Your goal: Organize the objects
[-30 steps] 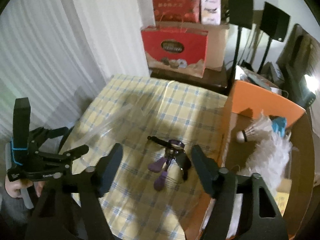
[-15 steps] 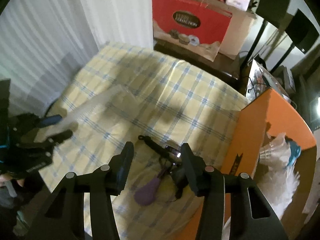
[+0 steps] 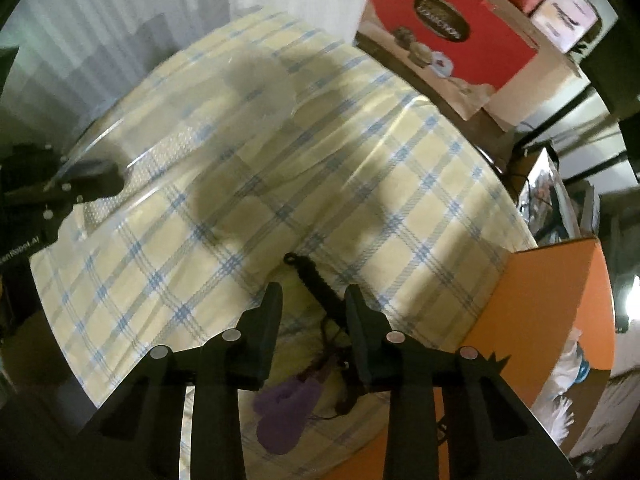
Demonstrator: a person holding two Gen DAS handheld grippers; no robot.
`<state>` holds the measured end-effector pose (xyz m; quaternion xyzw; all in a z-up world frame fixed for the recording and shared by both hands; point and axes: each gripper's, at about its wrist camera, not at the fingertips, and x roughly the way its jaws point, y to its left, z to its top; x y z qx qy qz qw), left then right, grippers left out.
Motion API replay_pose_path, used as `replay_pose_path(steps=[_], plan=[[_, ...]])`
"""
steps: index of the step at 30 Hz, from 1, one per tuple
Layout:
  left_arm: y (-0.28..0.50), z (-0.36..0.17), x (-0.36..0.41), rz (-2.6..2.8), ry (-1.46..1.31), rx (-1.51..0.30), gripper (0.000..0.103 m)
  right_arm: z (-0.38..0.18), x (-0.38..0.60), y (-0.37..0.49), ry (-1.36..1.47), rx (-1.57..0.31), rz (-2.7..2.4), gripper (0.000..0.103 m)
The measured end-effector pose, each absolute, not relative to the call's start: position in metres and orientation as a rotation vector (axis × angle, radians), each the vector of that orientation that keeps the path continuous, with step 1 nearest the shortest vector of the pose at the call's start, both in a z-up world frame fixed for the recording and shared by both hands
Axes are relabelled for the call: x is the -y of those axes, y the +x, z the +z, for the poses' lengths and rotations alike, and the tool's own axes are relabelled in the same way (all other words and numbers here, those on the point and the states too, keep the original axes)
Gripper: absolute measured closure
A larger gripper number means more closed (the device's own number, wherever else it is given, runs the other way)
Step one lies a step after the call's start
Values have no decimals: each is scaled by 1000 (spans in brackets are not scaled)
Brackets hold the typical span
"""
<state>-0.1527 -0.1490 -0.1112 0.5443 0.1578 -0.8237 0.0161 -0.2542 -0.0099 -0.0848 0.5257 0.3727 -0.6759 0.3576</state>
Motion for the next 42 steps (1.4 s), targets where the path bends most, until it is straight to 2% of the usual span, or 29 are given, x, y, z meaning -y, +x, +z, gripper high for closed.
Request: replay_pose_path(steps=[6,8,14,30,42], plan=[[-150,-110,151,-2572,1687,-542,97,-96,14,-255,1348,-1028,-1746,73],[-150,-108,152,-2579,1677,-555,98,-98,13,-257,1342,-1045,-1749,85],[-150,-103,153,-2591,1647,-582,98,-84,1,-258,1309,-940,-1803,93],[-151,-55,126,-2714,1542,-586,98,2,-66,-254,1179,-532,-2026,94],[-170,0,63,-2874,1513,-493,98,67,-129,-240,1092,-293,-2108,93]])
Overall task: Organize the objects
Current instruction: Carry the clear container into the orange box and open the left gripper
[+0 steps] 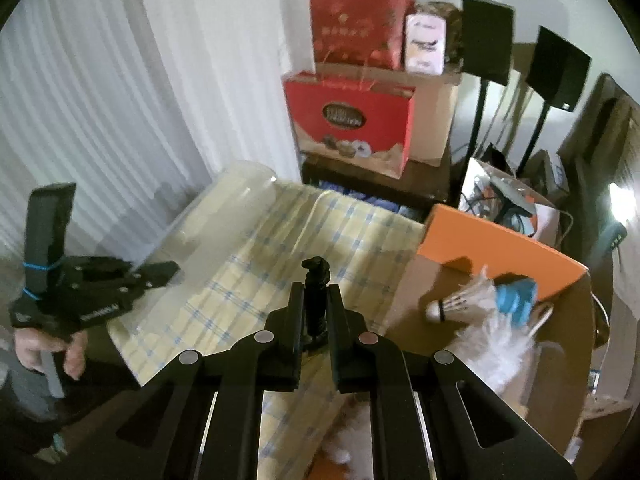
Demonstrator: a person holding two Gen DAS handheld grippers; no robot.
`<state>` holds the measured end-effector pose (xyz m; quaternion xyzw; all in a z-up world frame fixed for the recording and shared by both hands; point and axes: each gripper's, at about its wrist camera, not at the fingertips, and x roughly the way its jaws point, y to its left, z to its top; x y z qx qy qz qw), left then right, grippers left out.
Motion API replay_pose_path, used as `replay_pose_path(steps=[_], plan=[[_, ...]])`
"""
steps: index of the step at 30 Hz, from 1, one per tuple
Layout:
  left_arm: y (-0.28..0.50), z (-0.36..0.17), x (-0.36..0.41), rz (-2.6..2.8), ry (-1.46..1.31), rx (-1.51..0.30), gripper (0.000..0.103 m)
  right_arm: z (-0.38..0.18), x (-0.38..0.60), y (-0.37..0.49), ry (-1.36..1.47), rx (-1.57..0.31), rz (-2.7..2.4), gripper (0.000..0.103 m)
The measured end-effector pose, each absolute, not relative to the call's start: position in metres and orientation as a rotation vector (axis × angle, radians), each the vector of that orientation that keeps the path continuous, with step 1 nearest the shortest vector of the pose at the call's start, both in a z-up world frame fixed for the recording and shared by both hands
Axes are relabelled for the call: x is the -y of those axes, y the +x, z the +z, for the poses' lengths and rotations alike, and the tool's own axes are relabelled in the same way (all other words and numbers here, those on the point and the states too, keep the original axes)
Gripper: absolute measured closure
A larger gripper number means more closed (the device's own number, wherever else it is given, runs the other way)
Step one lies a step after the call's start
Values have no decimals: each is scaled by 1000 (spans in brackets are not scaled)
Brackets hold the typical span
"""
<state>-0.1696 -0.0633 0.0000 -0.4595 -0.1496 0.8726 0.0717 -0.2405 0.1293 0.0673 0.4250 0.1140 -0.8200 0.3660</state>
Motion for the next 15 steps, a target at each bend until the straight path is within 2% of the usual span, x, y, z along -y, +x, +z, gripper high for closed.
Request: replay_pose_path(steps=[7,15], plan=[[-190,28,9,2576,-1327,368,98,102,-172,-233,1062,-209,-2161,93],[-224,32,-49,2525,-1352,295,98,124,-219,-225,1043,-164,-2233,93]])
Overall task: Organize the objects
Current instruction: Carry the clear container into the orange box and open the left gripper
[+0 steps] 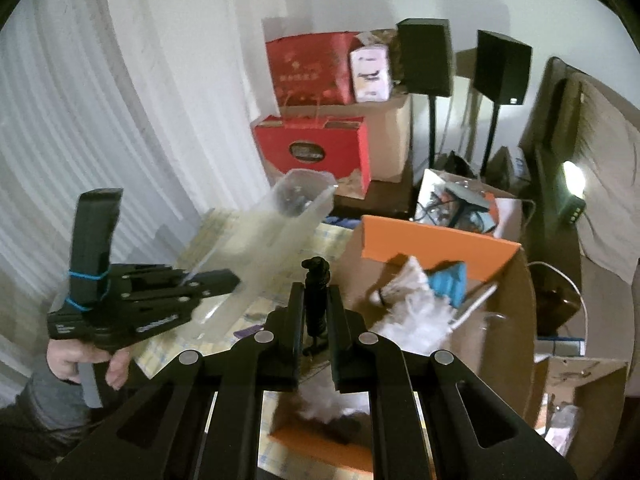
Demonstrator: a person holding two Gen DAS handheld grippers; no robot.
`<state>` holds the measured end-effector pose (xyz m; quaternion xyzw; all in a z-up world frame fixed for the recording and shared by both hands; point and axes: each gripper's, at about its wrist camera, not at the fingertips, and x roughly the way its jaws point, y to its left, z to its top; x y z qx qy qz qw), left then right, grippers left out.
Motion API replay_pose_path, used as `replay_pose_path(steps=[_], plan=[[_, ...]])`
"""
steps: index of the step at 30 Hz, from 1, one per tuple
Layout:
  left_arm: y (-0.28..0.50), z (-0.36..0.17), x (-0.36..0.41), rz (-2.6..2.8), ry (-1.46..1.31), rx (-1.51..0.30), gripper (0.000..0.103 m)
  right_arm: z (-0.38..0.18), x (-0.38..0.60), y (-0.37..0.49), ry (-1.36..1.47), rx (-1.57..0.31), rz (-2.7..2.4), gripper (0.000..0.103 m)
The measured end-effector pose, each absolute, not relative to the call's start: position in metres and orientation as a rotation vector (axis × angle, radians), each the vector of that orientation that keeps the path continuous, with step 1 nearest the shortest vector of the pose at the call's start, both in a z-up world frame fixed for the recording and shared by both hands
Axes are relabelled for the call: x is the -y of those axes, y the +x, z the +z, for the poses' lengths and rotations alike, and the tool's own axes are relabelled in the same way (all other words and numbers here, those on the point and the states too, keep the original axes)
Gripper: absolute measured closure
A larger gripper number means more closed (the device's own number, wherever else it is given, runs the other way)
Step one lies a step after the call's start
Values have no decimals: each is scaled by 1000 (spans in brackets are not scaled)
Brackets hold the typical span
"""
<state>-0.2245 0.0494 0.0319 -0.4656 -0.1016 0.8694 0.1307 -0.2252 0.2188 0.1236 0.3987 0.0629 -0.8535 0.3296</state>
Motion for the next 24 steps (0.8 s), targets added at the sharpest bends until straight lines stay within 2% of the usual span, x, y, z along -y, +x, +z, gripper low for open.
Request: replay_pose_path(steps=[9,16,24], plan=[[-258,11,-106,2514,-1453,122,98,122,-257,-224,1058,-102,-2262,93],[-270,-13,-138,2541,-1544,-123,98,114,-270,-226,1081,-77,-2256,93],[-270,-40,-161,2454,-1617,-180,98,106,-280,-228,1099,-49,-2256,93]])
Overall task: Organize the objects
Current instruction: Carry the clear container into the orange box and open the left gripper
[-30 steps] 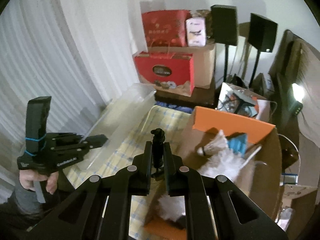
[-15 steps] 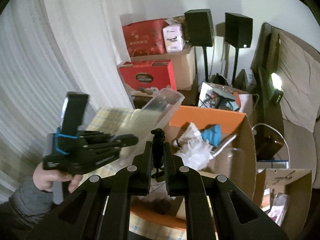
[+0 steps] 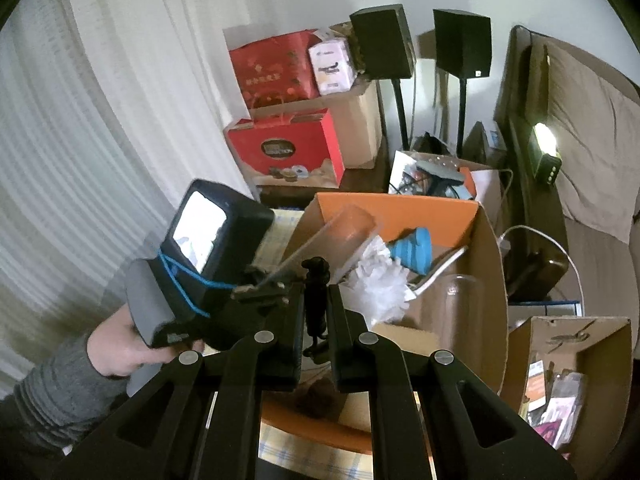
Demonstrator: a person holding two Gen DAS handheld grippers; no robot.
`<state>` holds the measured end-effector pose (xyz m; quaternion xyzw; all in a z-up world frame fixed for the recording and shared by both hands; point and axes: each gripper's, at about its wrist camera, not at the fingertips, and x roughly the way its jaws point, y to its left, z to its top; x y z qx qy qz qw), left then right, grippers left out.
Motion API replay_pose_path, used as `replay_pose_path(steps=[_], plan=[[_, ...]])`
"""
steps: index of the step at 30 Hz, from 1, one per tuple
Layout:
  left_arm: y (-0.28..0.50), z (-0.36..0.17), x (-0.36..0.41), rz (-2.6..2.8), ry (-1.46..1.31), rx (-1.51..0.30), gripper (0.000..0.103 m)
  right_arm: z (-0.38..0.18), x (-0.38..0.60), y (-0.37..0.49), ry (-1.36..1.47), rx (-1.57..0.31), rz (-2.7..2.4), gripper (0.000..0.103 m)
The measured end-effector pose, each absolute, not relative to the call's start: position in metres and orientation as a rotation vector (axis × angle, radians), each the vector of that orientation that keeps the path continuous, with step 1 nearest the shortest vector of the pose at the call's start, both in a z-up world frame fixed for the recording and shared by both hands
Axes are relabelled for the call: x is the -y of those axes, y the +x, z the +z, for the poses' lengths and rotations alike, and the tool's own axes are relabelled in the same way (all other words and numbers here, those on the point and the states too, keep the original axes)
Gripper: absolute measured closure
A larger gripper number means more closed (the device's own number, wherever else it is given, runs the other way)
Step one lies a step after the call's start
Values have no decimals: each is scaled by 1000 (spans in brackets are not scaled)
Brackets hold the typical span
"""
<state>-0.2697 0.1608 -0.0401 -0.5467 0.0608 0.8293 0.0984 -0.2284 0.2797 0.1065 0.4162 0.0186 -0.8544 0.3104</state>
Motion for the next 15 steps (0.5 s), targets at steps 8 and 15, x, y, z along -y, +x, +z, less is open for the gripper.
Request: replay_pose_path(steps=[8,15], plan=[[-271,-41,-166,2401,-1647,-191,97,98,-283,-229,1127,-46,-2252,93],[-267,-28,-158,2393,-1624,-118,81,90,-288,-233,1160,-27,-2246,93]])
